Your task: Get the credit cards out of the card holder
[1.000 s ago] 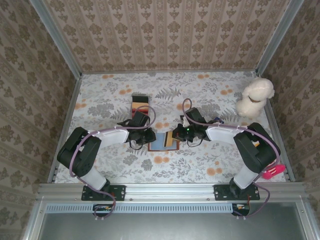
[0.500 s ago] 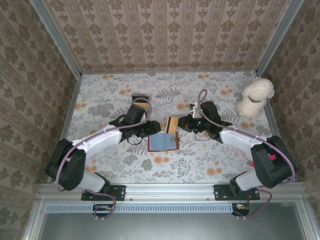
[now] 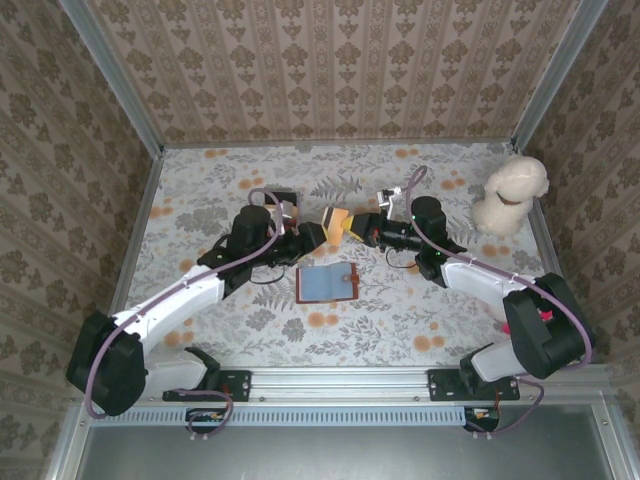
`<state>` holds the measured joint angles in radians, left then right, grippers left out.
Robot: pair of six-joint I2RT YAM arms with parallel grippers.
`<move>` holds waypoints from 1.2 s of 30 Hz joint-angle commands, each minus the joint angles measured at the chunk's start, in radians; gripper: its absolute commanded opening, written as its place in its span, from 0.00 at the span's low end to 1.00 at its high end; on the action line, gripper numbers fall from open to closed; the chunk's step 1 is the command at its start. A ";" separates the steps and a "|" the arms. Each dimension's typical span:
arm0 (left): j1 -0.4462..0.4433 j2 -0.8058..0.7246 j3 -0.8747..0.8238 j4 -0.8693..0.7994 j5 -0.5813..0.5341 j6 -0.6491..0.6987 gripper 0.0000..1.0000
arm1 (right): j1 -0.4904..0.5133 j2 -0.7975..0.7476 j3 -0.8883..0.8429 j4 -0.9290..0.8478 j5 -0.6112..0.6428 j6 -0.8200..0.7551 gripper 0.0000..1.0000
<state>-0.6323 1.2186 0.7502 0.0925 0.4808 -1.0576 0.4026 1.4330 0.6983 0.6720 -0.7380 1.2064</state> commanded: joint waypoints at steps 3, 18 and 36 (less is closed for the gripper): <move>0.022 0.014 0.002 0.143 0.095 -0.061 0.58 | -0.005 0.033 0.003 0.135 -0.049 0.101 0.00; 0.051 -0.008 -0.024 0.229 0.125 -0.067 0.16 | -0.013 0.090 0.000 0.215 -0.069 0.183 0.00; 0.067 -0.116 0.137 -0.362 -0.254 0.633 0.00 | -0.037 -0.150 0.111 -0.830 0.258 -0.510 0.83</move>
<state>-0.5777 1.1339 0.8345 -0.1486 0.3737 -0.6773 0.3691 1.3182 0.7906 0.0895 -0.6121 0.8570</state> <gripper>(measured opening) 0.046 0.821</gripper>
